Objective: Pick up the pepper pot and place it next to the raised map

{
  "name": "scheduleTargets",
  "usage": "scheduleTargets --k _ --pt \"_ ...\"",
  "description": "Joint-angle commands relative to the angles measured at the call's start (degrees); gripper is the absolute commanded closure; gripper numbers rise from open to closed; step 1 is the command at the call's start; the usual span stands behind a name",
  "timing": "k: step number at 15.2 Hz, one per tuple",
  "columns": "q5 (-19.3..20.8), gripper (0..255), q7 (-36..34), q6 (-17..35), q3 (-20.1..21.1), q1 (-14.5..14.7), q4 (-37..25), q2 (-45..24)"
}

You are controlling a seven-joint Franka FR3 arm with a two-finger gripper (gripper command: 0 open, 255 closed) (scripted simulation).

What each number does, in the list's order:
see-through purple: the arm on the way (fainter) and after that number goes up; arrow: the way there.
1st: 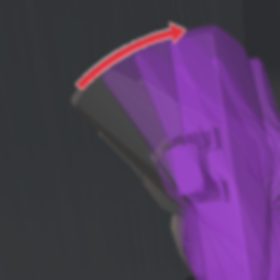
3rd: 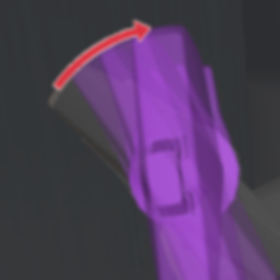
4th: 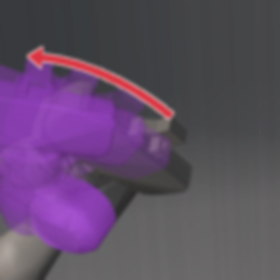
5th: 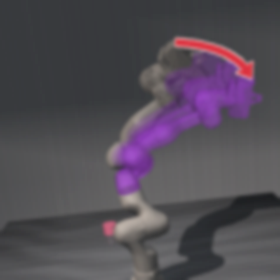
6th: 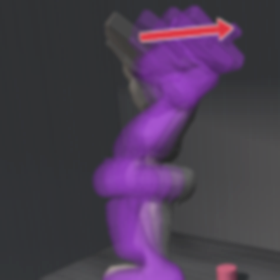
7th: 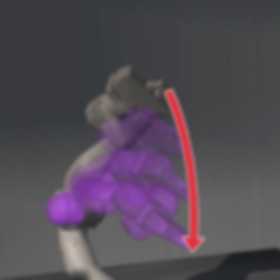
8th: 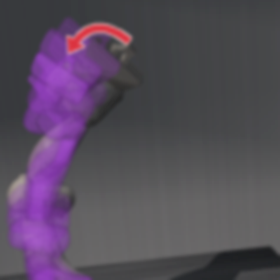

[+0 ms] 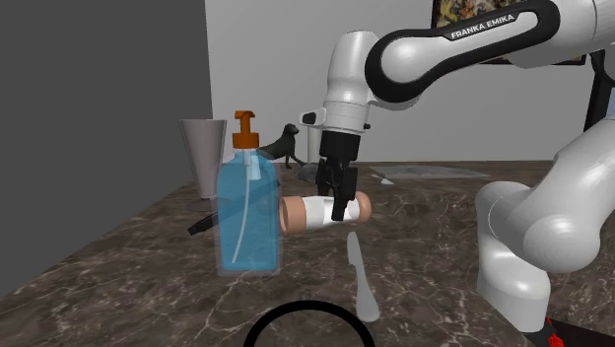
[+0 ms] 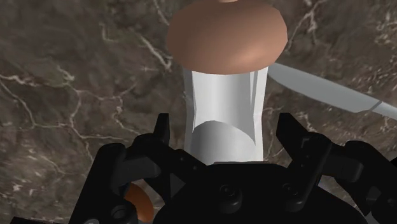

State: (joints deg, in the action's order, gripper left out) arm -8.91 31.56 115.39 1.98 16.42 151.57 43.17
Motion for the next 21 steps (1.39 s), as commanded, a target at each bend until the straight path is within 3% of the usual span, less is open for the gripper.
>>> scheduleTargets --k 1,2,11,21 --pt "0.0 0 0.0 0.0 0.0 0.0 0.0 0.0" --pt "0.0 255 0.0 0.0 0.0 0.0 0.0 0.0" --pt "0.0 255 0.0 0.01 0.0 0.0 0.01 0.0" --pt "0.61 255 -0.89 -7.82 -0.28 -0.19 -7.4 0.46"
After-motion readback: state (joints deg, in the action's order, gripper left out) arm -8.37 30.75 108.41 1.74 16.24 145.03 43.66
